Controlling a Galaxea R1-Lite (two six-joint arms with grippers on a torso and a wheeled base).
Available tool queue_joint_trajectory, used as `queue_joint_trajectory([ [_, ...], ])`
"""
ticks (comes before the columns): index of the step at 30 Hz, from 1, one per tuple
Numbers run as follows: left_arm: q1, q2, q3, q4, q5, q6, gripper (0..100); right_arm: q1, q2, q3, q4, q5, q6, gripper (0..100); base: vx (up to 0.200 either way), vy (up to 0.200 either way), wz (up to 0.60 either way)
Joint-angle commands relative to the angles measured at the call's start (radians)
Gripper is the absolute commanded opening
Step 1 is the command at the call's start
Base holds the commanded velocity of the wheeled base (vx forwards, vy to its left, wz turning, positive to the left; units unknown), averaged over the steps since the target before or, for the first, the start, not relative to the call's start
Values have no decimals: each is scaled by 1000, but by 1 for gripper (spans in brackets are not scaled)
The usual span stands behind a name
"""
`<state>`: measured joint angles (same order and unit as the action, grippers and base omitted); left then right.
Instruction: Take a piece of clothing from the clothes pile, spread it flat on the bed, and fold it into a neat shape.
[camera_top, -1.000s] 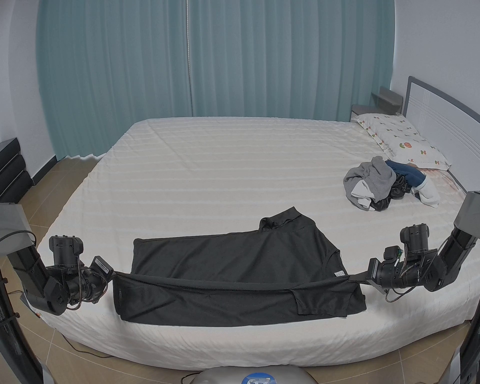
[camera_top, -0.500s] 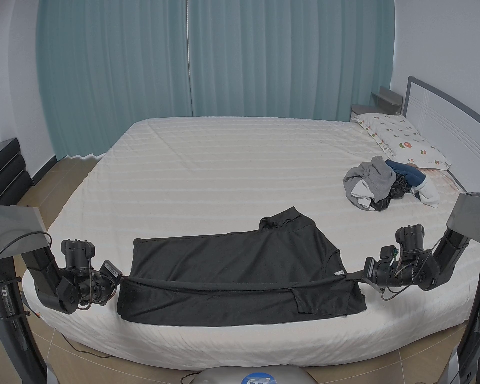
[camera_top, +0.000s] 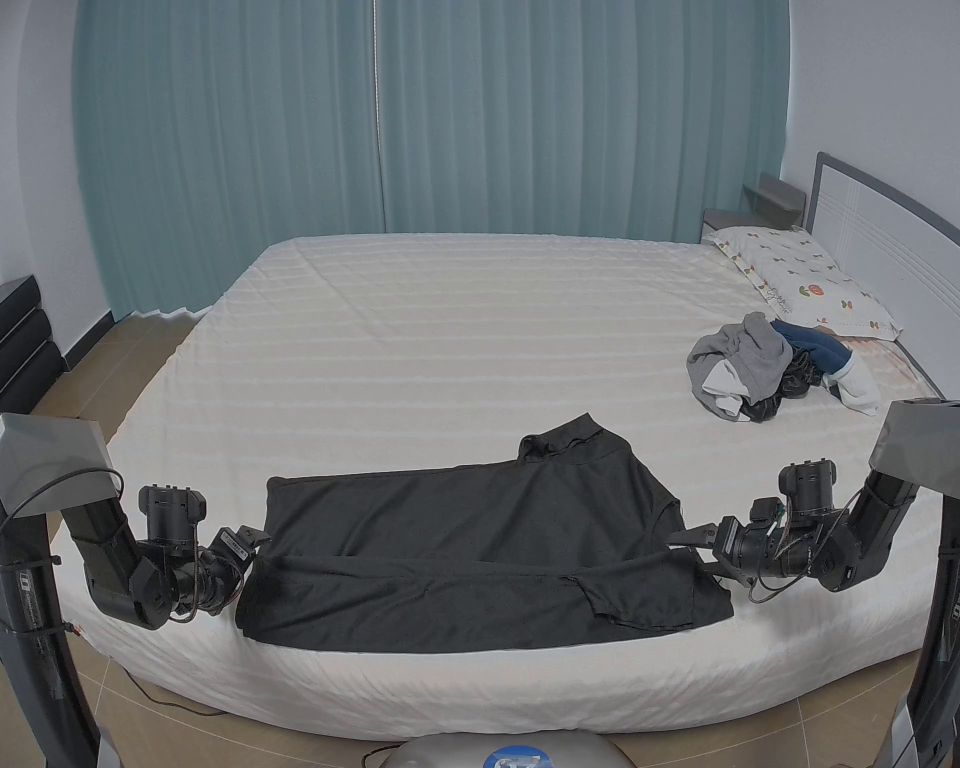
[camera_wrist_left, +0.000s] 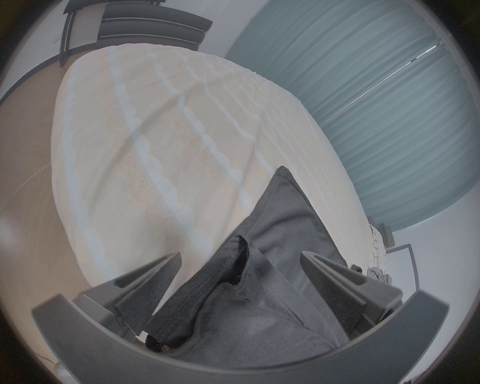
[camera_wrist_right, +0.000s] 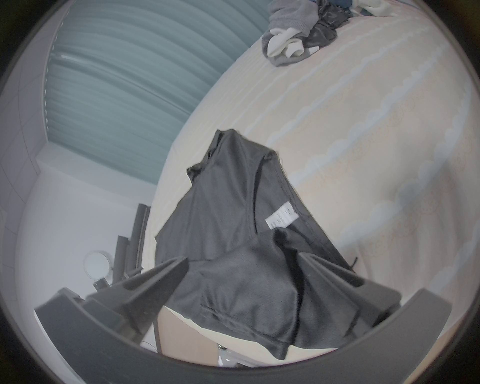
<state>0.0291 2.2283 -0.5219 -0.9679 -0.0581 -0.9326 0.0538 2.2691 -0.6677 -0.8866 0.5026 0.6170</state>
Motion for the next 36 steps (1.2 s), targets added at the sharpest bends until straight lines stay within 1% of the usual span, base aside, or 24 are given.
queue_joint_trajectory([
  [1, 0, 10, -3, -6, 17, -12, 100, 1, -10, 33, -69, -1, 70, 100, 0, 0, 0],
  [5, 5, 1, 2, -35, 6, -83, 100, 1, -49, 103, -201, -7, 170, 100, 0, 0, 0],
  [8, 14, -15, 14, -57, -11, -112, 100, 1, -69, 154, -273, -7, 211, 100, 0, 0, 0],
  [11, 14, -45, 45, -74, -29, -114, 100, 1, -62, 172, -298, -9, 213, 100, 0, 0, 0],
  [15, 18, -53, 68, -74, -82, -100, 100, -3, -23, 160, -301, -12, 213, 100, 0, 0, 0],
  [18, 32, -47, 65, -74, -89, -74, 100, -8, 3, 143, -301, -12, 213, 100, 0, 0, 0],
  [26, 40, -105, 23, -58, -91, -78, 100, -5, 18, 137, -301, -29, 213, 100, 0, 0, 0],
  [30, 38, -104, -38, -2, -101, -69, 100, 0, 27, 135, -301, -29, 213, 100, 0, 0, 0],
  [34, 38, -105, -141, 132, -184, -60, 100, 1, 33, 135, -301, -30, 210, 100, 0, 0, 0],
  [36, 40, -95, -179, 210, -243, -28, 100, 1, 35, 135, -301, -30, 208, 100, 0, 0, 0],
])
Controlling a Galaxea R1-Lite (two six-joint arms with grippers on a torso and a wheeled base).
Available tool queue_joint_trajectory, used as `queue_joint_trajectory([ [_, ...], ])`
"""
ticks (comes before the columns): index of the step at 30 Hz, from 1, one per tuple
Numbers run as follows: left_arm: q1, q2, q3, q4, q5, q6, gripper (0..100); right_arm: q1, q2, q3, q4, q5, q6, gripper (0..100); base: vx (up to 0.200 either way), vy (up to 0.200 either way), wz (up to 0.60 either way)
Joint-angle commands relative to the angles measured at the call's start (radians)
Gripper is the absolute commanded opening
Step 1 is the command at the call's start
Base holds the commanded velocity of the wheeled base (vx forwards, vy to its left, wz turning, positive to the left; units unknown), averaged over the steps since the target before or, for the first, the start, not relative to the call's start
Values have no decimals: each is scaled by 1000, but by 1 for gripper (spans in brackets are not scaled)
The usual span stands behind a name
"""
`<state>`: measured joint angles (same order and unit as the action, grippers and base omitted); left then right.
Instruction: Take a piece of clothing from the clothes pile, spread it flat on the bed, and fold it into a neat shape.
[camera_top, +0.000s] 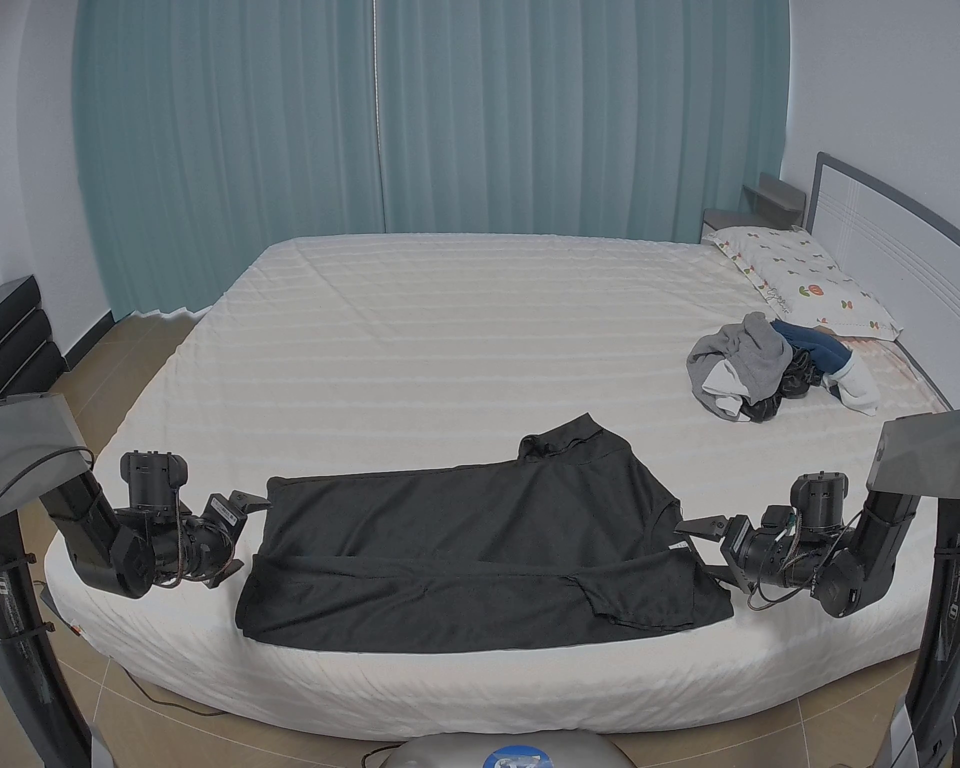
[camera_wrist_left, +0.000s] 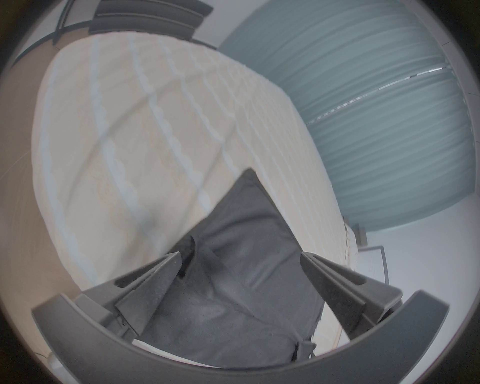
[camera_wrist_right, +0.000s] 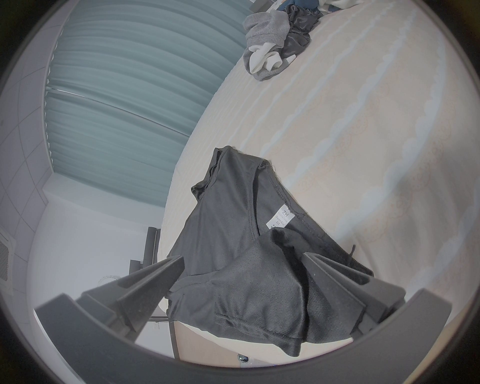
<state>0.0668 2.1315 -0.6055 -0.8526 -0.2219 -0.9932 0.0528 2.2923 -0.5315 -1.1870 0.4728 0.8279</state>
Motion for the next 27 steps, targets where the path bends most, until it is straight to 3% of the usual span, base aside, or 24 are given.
queue_joint_trajectory([
  [1, 5, 8, -106, 124, -105, 56, 100, 2, 12, -1, 0, 0, -3, 100, 0, 0, 0],
  [8, 21, 54, -76, 152, -129, 223, 100, 4, 10, 1, 0, 0, -4, 100, 0, 0, 0],
  [27, 5, 96, -108, 135, -100, 255, 100, 10, 7, 2, 0, 0, -4, 100, 0, 0, 0],
])
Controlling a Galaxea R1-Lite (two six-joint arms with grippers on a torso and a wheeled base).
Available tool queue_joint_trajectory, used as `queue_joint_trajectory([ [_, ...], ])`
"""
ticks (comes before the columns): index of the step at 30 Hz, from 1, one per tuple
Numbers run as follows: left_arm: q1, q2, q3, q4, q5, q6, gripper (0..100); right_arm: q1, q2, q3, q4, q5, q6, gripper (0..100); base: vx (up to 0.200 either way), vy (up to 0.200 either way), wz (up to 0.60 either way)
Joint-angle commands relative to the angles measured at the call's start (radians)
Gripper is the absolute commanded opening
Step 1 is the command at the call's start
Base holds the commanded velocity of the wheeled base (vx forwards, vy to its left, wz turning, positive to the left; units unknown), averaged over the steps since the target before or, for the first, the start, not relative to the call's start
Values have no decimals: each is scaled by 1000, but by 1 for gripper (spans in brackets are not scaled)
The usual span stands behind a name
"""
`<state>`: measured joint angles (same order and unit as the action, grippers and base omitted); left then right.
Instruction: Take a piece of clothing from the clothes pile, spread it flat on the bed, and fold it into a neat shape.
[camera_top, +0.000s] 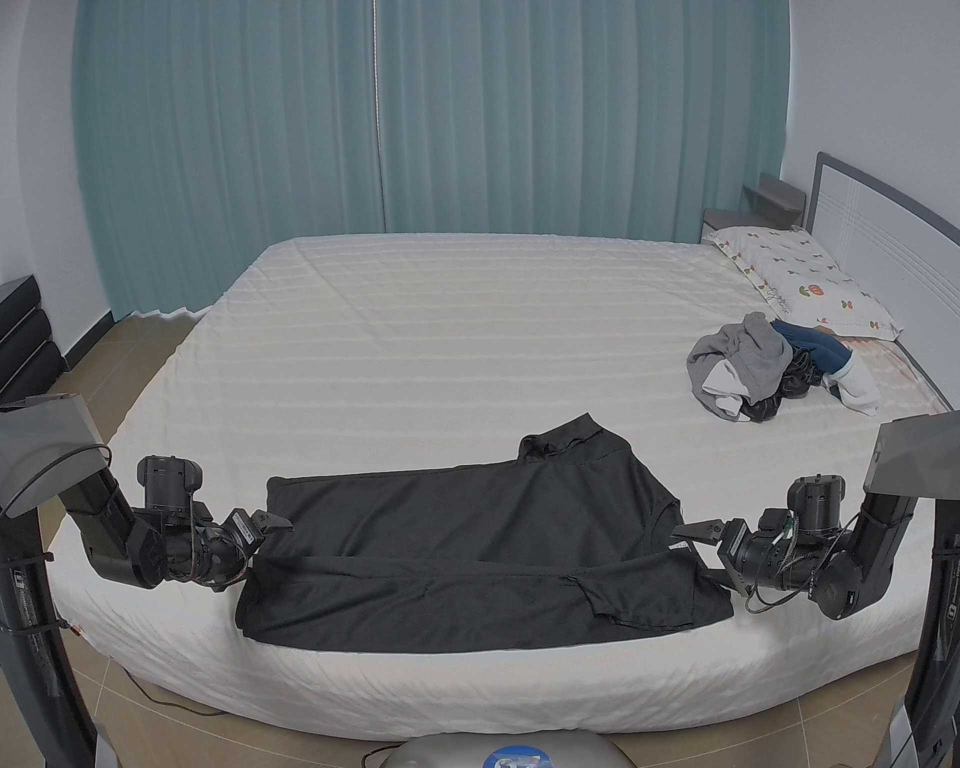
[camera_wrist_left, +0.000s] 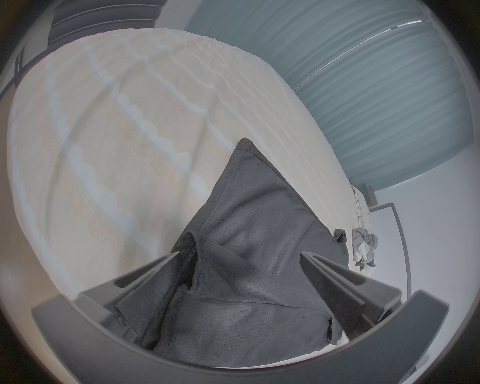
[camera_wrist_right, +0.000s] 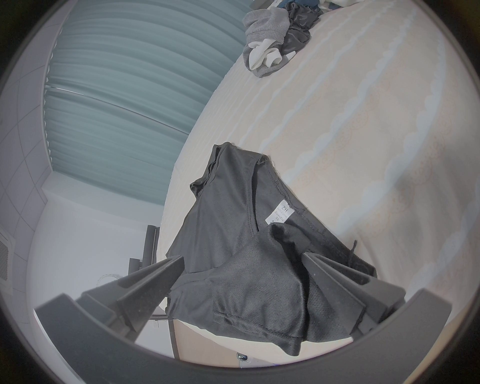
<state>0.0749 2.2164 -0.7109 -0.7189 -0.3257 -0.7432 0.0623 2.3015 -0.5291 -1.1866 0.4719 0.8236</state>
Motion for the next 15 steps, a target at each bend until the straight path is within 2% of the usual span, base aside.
queue_joint_trajectory([
  [1, -3, 11, 2, 1, 5, 13, 0, 1, -2, 0, -1, 1, 0, 100, 0, 0, 0],
  [3, -3, 12, 5, 3, 5, 24, 0, 1, -2, 0, -1, 1, -1, 100, 0, 0, 0],
  [6, -9, 22, 19, 1, 73, 67, 0, 1, -5, 1, -1, 1, 0, 100, 0, 0, 0],
  [8, -9, 23, 22, -1, 80, 73, 0, 1, -5, 1, -1, 1, -1, 100, 0, 0, 0],
  [9, -12, 43, 37, -2, 113, 142, 0, 1, -7, 0, -1, 1, -1, 100, 0, 0, 0],
  [10, -12, 48, 42, -4, 116, 160, 0, 1, -7, 1, -1, -1, 0, 100, 0, 0, 0],
  [14, -7, 45, 39, -2, 116, 157, 0, 1, -7, 0, -1, 1, 0, 100, 0, 0, 0],
  [15, -3, 45, 31, -4, 117, 130, 0, 1, -7, 0, -1, 1, 0, 100, 0, 0, 0],
])
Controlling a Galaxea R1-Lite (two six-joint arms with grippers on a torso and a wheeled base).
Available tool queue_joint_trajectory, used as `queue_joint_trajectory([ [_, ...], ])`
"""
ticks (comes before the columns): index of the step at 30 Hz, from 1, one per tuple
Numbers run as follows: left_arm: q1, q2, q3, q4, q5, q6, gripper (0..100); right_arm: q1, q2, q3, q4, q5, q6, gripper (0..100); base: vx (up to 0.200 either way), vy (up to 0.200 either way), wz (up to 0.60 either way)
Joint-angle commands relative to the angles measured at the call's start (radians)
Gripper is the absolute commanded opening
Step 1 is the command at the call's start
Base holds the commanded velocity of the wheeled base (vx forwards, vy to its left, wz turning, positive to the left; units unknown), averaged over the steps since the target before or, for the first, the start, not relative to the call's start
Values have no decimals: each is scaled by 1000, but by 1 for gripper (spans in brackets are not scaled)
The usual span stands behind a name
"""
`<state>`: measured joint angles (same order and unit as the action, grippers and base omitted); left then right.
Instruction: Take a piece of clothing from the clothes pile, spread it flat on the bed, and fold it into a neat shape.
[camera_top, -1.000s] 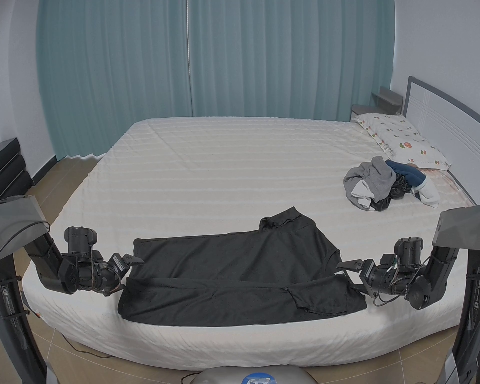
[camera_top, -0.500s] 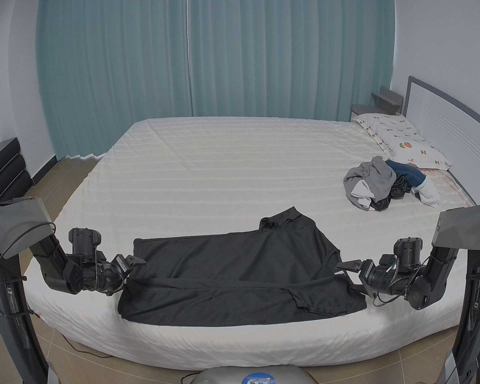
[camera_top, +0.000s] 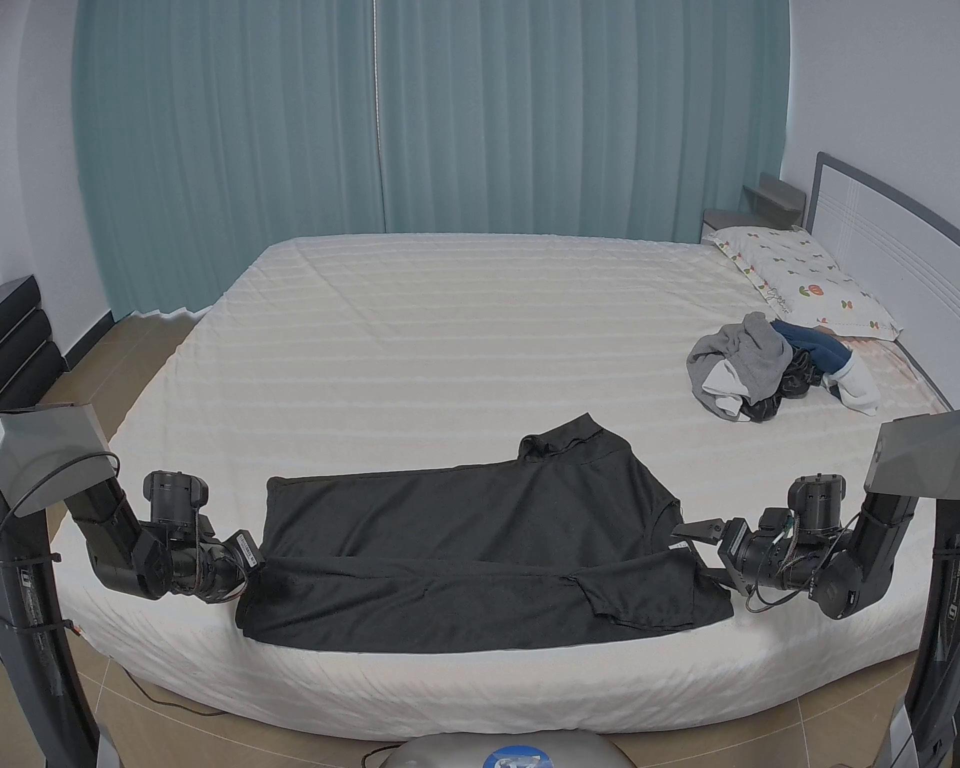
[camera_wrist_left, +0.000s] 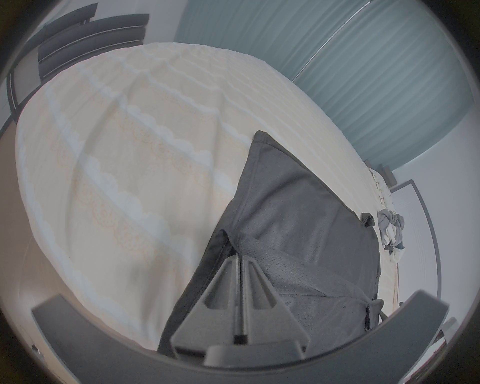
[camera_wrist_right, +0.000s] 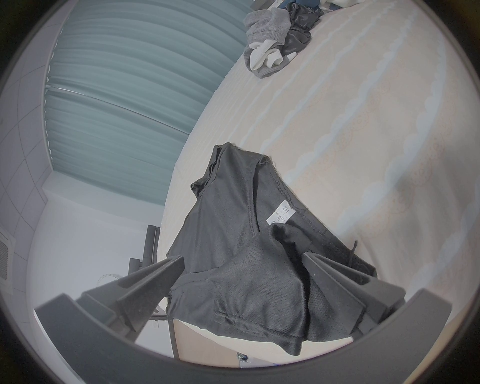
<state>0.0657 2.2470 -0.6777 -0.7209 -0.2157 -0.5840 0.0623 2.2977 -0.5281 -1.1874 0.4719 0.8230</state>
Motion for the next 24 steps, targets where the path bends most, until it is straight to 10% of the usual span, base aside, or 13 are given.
queue_joint_trajectory([
  [1, 9, 13, -6, -3, 6, -57, 0, 1, -3, -1, 0, 1, 1, 100, 0, 0, 0],
  [9, 29, 13, -2, -187, 6, -327, 0, 1, -1, -1, 0, 1, 1, 100, 0, 0, 0],
  [24, 34, 20, 15, -216, 9, -330, 0, 1, -6, 2, 0, -1, 1, 100, 0, 0, 0],
])
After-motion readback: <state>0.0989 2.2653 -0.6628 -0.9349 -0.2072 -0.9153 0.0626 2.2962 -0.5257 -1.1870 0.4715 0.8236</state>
